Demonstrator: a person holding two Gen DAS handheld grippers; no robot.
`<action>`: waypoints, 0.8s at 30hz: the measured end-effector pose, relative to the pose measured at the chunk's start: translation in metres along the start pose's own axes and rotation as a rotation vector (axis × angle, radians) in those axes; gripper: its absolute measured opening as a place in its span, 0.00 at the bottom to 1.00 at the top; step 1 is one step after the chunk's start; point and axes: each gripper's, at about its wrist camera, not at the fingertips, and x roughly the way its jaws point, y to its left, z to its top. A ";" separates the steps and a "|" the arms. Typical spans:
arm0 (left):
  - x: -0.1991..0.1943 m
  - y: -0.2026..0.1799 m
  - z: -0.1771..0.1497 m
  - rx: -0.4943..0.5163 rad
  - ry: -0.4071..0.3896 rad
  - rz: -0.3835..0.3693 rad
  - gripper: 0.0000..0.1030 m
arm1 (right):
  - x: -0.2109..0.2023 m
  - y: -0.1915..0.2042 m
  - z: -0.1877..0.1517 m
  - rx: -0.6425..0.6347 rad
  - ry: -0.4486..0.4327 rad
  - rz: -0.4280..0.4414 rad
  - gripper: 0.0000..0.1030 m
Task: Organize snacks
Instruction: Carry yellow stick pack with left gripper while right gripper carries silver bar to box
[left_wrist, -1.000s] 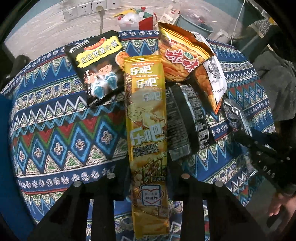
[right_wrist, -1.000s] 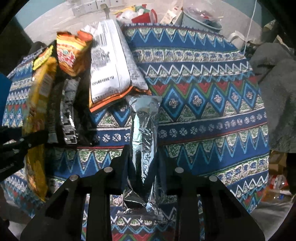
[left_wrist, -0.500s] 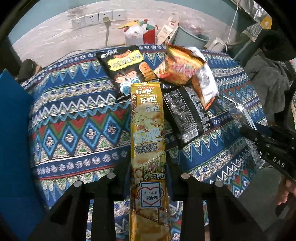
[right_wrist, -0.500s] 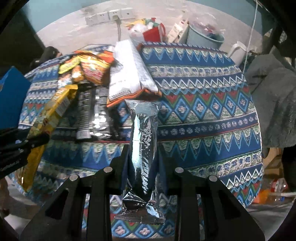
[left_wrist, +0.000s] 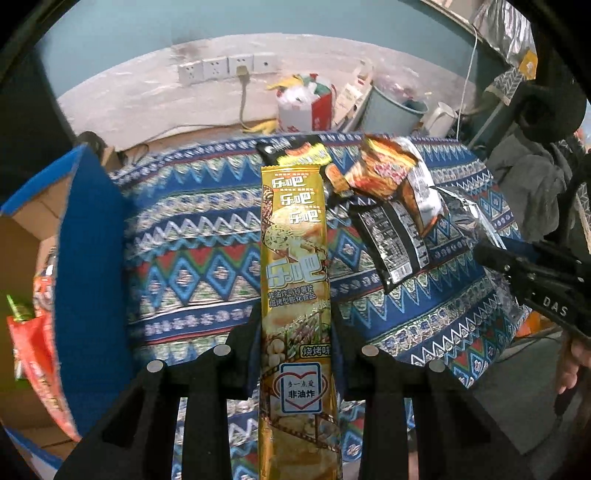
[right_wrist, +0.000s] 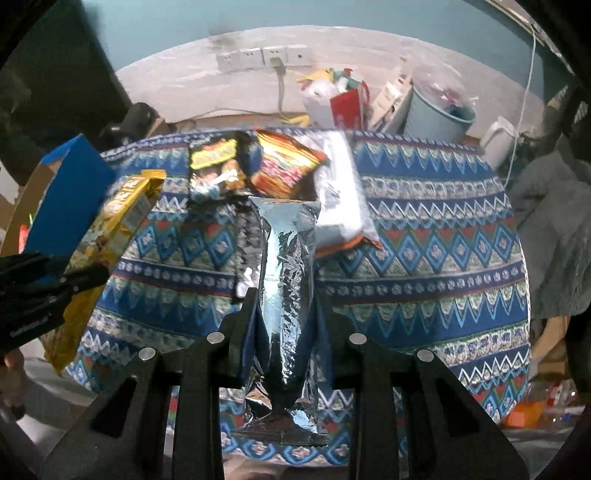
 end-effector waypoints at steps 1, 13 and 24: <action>-0.005 0.004 0.000 -0.002 -0.007 0.005 0.30 | -0.001 0.004 0.002 -0.004 -0.006 0.004 0.27; -0.051 0.041 -0.004 -0.033 -0.071 0.033 0.30 | -0.007 0.048 0.029 -0.067 -0.046 0.031 0.27; -0.079 0.083 -0.001 -0.105 -0.113 0.030 0.31 | -0.010 0.101 0.055 -0.130 -0.070 0.084 0.27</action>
